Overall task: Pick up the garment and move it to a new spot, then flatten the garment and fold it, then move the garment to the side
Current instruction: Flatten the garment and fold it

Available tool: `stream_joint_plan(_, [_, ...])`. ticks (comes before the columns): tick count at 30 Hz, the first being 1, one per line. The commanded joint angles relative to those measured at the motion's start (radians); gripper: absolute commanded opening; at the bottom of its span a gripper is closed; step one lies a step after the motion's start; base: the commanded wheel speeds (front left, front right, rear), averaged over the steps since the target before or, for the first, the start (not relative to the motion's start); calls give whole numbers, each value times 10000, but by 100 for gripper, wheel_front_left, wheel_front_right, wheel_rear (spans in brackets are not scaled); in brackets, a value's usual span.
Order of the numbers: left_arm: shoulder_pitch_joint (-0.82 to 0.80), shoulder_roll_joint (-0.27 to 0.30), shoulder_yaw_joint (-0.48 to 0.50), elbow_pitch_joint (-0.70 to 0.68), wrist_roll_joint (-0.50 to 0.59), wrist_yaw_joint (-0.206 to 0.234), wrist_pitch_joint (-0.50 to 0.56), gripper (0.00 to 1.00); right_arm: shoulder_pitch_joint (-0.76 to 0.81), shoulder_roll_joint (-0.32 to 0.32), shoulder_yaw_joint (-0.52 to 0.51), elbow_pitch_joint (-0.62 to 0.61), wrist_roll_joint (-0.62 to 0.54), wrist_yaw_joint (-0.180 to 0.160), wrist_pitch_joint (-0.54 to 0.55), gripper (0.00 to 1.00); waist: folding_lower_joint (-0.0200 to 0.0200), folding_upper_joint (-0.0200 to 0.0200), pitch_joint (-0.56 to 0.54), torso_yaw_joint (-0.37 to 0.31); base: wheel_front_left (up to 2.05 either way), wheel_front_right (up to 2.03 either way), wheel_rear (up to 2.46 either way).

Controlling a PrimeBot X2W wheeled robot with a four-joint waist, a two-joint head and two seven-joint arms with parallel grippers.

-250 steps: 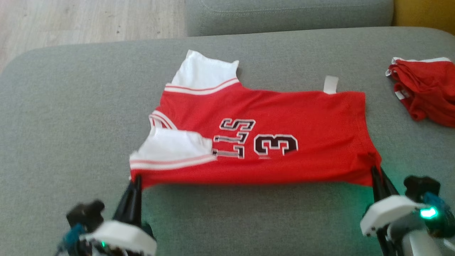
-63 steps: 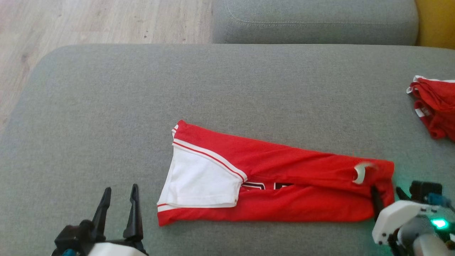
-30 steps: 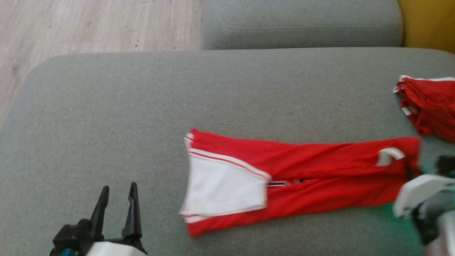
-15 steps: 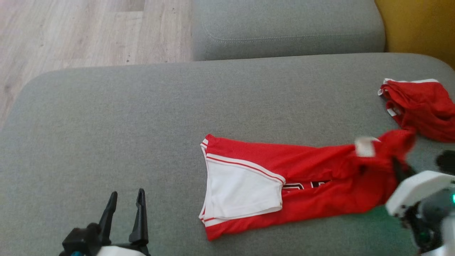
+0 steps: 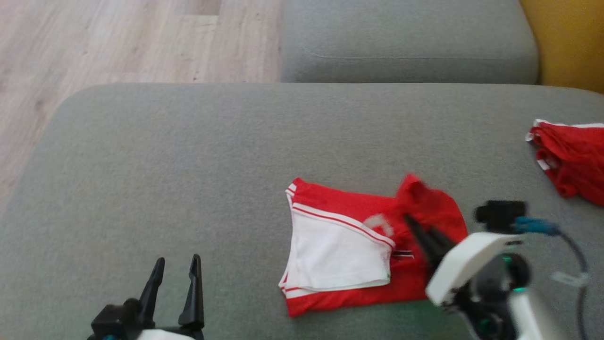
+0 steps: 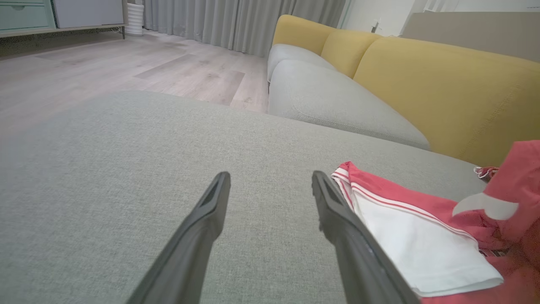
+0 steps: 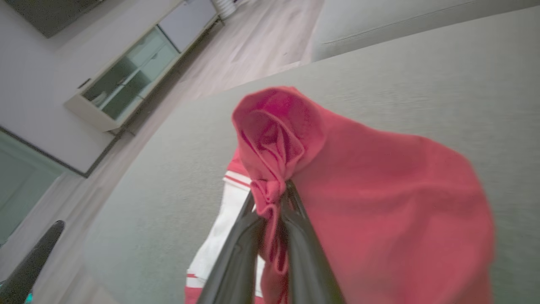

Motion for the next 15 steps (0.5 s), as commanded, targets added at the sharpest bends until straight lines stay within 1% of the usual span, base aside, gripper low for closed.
stream_joint_plan(1, [-591, 102, 356, -227, 38, -31, -48, 100, -761, -7, 568, -210, 266, 65, -258, 0, 0, -1, 57, 185, 0, 0, 0])
stream_joint_plan(7, [-726, 20, 287, -148, 50, -95, -42, 100, -1455, -2, 1939, 1019, 1137, 65, -1140, 0, 0, -1, 174, 652, 0, 0, 0])
stream_joint_plan(15, [-942, -135, 228, 24, 69, -201, -81, 100, -2473, 0, 3075, 3054, 1926, 65, -2050, 0, 0, -1, 342, 1084, 0, 0, 0])
